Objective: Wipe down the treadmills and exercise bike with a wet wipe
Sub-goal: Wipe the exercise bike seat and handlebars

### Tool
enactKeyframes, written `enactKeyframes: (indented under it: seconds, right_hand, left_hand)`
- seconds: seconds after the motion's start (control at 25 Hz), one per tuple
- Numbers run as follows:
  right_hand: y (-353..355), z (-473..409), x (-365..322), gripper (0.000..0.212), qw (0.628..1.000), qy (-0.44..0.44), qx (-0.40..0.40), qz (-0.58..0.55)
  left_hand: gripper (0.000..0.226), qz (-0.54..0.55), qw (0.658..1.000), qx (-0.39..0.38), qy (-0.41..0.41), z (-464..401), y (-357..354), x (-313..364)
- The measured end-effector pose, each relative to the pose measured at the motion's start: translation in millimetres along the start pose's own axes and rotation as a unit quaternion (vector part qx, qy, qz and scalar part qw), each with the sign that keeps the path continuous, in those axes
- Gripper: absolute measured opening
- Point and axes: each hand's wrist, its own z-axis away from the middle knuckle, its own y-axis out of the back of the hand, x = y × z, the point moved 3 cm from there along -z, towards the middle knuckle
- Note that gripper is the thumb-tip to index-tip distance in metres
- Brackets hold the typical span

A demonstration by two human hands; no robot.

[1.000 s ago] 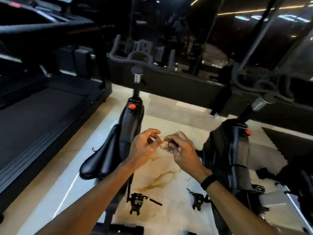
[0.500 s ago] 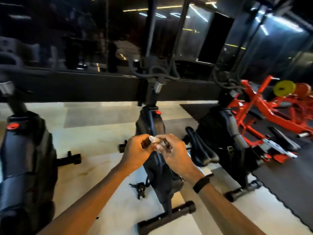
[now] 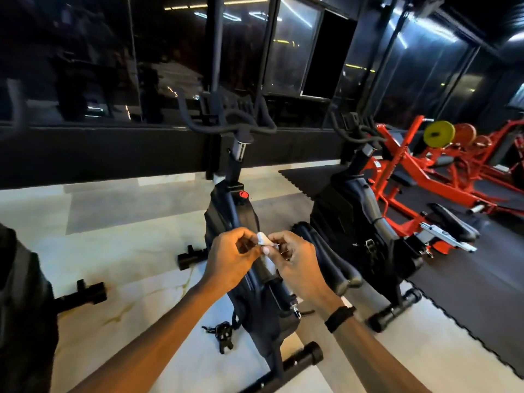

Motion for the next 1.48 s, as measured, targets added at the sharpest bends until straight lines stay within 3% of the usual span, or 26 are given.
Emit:
enactKeyframes:
  seconds: [0.36,0.64,0.8,1.2,1.48]
  right_hand:
    - [-125.3,-144.7,-23.0,0.014,0.997,0.066,-0.033,-0.006]
    - [-194.2,-248.2,-5.9,0.023,0.992,0.106,-0.064,-0.013]
    - [-225.5,-323.5,14.7,0.017,0.987,0.132,-0.074,-0.048]
    - [-222.7,-557.0,62.9,0.03,0.983,0.168,-0.036,-0.073]
    - [-275.6,-638.1,116.1,0.014,0.989,0.135,-0.037,-0.057]
  left_hand:
    - [0.013,-0.017,0.996,0.092,0.008,-110.6,113.9,-78.5]
    - [0.008,-0.016,0.989,0.147,0.015,-186.2,160.0,-141.3]
    - [0.008,-0.023,0.985,0.168,0.002,-251.9,178.5,-175.2]
    - [0.007,-0.048,0.984,0.168,-0.037,-484.7,184.3,-223.9]
    - [0.007,-0.066,0.987,0.148,0.005,-564.8,197.5,-292.7]
